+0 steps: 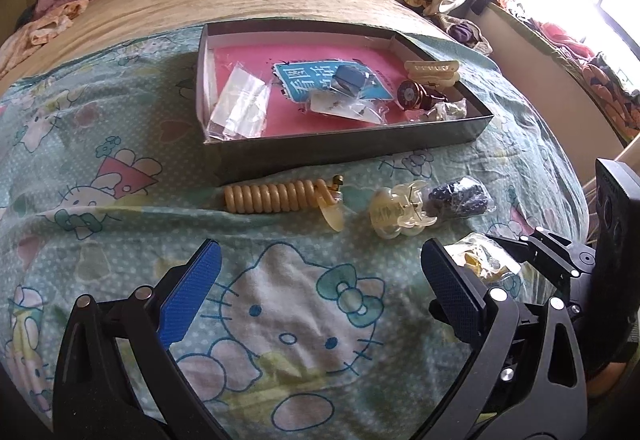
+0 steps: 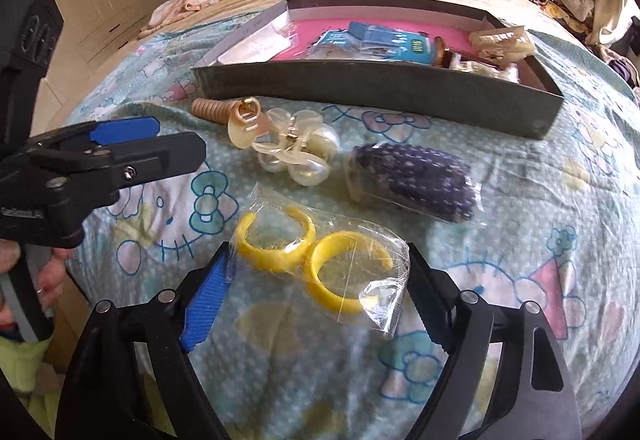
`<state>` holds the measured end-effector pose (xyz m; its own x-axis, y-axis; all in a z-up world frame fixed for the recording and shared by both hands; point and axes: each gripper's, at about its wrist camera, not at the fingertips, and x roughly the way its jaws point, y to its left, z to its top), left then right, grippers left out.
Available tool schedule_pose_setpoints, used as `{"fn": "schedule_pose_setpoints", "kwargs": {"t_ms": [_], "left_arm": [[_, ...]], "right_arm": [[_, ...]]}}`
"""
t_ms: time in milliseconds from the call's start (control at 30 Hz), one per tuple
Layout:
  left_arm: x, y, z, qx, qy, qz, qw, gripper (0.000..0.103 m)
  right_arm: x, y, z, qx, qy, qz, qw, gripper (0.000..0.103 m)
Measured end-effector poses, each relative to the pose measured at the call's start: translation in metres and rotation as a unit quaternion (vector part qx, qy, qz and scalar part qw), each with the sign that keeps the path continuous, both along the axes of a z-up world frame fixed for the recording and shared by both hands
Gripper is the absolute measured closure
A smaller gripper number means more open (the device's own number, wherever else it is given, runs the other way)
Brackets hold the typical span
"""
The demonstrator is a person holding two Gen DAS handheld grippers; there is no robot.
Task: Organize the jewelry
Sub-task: 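Grasp the pearl claw clip with left tool while right tool grasps the yellow bangles, then carry the claw clip with left tool while right tool carries the bangles over the box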
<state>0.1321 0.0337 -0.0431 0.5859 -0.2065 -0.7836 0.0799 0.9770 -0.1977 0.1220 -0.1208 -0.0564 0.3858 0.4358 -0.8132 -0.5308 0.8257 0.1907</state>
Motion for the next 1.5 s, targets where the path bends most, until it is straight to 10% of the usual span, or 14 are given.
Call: {"fn": "schedule_pose_setpoints", "kwargs": {"t_ms": [300,433,833,1500], "left_arm": [[0.007,-0.026,-0.005,-0.043,0.003,-0.032,0.9986,0.012],[0.016,-0.038,-0.011,-0.044,0.007,-0.038,0.9983,0.041],[0.039,-0.055,-0.024,-0.013,-0.002,-0.032,0.9994,0.066],[0.015,-0.043,0.031,-0.003,-0.059,-0.042,0.9973,0.066]], "right_arm": [[0.006,-0.069,0.024,0.038,-0.020,-0.072,0.996,0.022],[0.012,-0.093,0.032,0.053,-0.034,-0.099,0.993,0.022],[0.015,-0.099,0.035,0.078,-0.040,-0.092,0.992,0.022],[0.004,-0.092,0.063,0.082,-0.091,-0.081,0.989,0.022]]}}
